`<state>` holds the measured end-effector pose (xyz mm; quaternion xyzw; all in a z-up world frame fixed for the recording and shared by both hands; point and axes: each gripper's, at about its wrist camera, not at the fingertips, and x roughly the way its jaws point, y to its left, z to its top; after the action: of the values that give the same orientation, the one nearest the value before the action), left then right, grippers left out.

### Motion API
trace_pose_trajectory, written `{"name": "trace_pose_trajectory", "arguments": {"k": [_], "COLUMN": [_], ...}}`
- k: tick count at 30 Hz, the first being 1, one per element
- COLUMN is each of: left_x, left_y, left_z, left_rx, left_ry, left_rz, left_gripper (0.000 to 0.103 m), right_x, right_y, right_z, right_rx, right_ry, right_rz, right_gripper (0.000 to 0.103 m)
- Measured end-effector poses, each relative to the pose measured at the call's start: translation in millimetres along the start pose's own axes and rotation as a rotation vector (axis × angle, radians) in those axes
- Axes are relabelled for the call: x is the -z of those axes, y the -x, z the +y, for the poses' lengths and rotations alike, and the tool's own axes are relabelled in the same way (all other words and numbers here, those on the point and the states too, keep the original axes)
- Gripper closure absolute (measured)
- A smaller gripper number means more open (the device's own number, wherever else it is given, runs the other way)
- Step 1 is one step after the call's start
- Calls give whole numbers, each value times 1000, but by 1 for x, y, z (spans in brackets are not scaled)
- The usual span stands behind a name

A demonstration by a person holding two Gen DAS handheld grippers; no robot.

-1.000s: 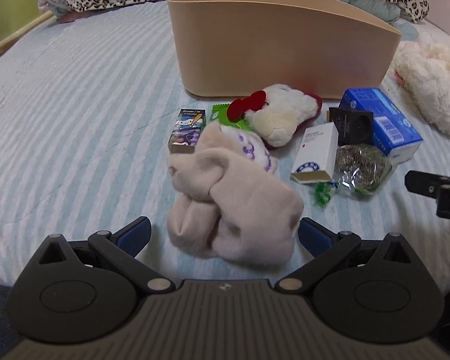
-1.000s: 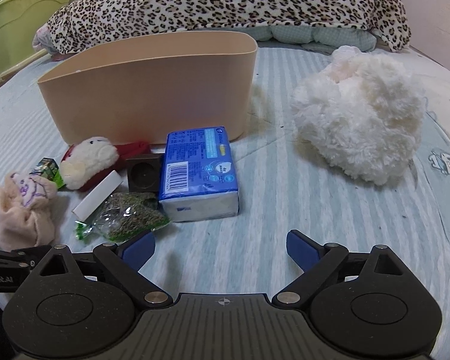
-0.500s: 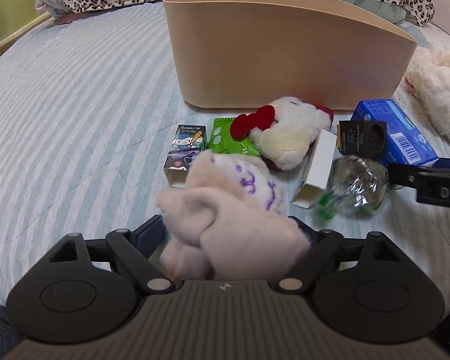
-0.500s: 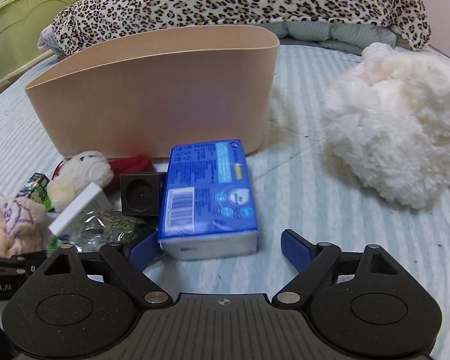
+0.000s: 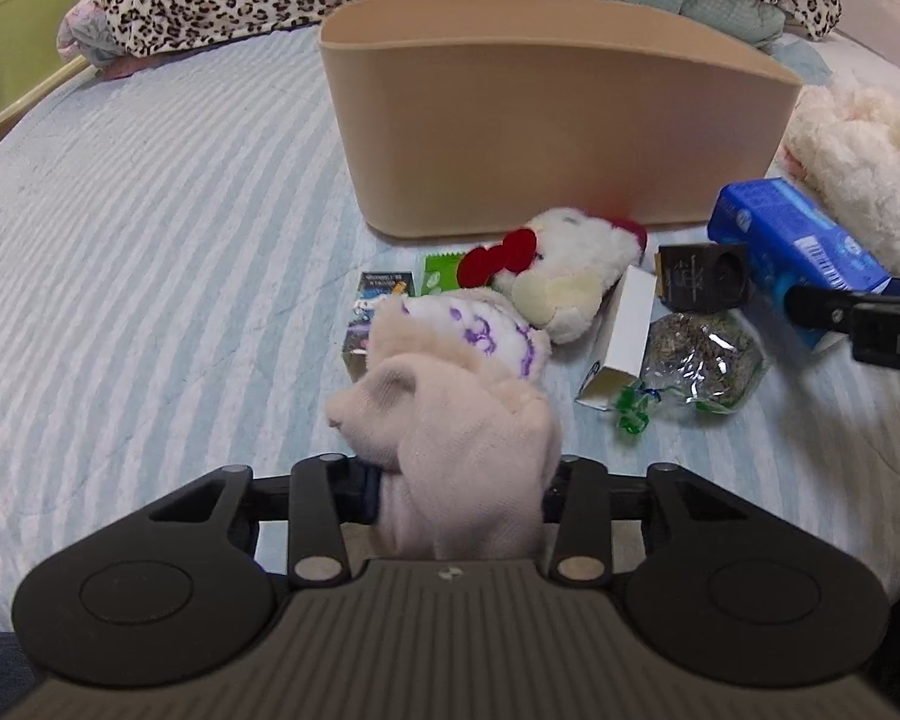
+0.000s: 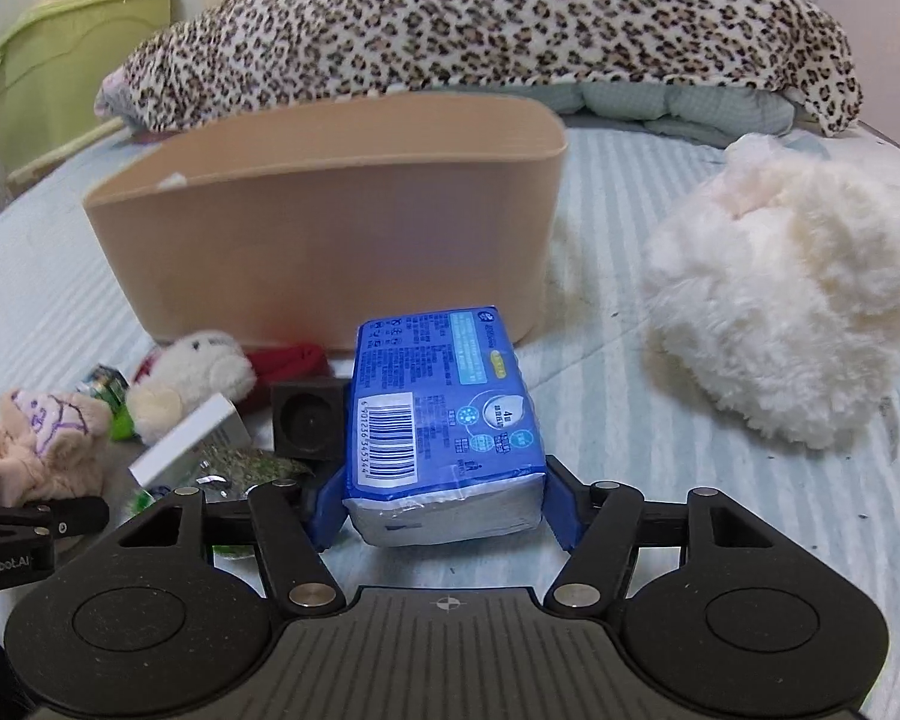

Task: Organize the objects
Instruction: 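Grasp the pink sock with the left tool while the right grasps the blue tissue pack, then drop the sock and tissue pack into the beige basket, opening both tools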

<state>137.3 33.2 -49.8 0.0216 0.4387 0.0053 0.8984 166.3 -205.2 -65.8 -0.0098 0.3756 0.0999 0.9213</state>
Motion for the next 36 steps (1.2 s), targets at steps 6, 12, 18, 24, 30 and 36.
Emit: {"name": "trace_pose_trajectory", "arguments": {"k": [6, 12, 18, 24, 30, 36], "left_x": [-13, -48, -96, -144, -170, -178], "left_y": [29, 52, 58, 32, -18, -72], "left_z": [6, 7, -2, -12, -25, -24], "left_rx": [9, -3, -36, -32, -40, -38], "left_ry": [15, 11, -17, -45, -79, -42], "left_rz": [-77, -189, -305, -297, -218, -70], "left_gripper": [61, 61, 61, 61, 61, 60], "right_x": [-12, -37, -74, -102, -121, -130], "right_y": [32, 60, 62, 37, 1, -35], "right_z": [-7, -11, -16, -14, -4, -2], "right_rx": [-1, -7, -13, -14, 12, 7], "right_ry": [-25, -45, -61, -57, -4, -7], "right_rz": [-90, -212, -301, -318, -280, -184], "right_gripper": [42, 42, 42, 42, 42, 42]}}
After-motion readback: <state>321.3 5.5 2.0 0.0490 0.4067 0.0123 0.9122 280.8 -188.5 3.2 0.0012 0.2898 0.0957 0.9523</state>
